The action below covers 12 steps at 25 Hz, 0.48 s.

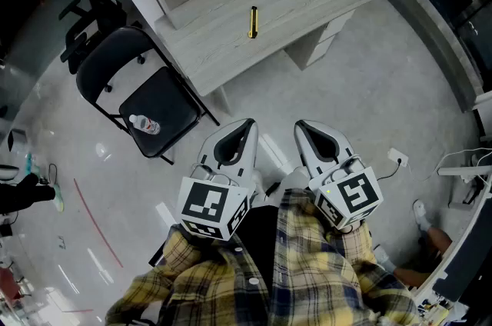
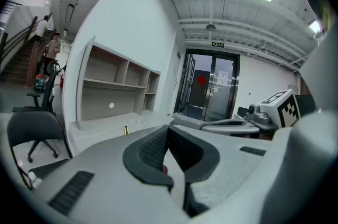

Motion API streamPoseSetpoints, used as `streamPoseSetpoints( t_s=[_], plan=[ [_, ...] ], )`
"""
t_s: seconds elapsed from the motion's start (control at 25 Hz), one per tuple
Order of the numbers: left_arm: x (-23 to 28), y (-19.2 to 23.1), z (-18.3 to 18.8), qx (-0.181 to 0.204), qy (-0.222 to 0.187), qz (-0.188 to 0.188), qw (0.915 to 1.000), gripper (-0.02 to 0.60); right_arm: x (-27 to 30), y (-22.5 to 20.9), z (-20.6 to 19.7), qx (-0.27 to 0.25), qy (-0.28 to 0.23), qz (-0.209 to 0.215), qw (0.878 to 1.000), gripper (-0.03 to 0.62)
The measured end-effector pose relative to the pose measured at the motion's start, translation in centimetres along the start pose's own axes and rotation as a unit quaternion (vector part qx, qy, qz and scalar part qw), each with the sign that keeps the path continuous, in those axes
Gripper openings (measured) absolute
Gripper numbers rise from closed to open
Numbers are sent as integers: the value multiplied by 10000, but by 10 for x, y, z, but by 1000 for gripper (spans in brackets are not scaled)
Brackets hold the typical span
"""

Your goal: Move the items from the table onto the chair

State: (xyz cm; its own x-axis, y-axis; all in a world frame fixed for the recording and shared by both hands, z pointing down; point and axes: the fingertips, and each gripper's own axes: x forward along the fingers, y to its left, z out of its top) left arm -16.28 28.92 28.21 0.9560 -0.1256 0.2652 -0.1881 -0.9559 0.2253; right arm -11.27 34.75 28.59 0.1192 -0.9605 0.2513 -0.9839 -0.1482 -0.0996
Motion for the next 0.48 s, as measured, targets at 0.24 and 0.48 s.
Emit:
streamPoseSetpoints(
  t_s=[0.24, 0.48],
  plan=[
    [-3, 6, -4, -39, 31, -18, 10000, 5, 4, 3, -1, 25, 5, -64, 10000, 17],
    [-1, 13, -14, -123, 150, -66, 9998, 5, 0, -1, -11, 202, 50, -318, 9993, 17]
  ],
)
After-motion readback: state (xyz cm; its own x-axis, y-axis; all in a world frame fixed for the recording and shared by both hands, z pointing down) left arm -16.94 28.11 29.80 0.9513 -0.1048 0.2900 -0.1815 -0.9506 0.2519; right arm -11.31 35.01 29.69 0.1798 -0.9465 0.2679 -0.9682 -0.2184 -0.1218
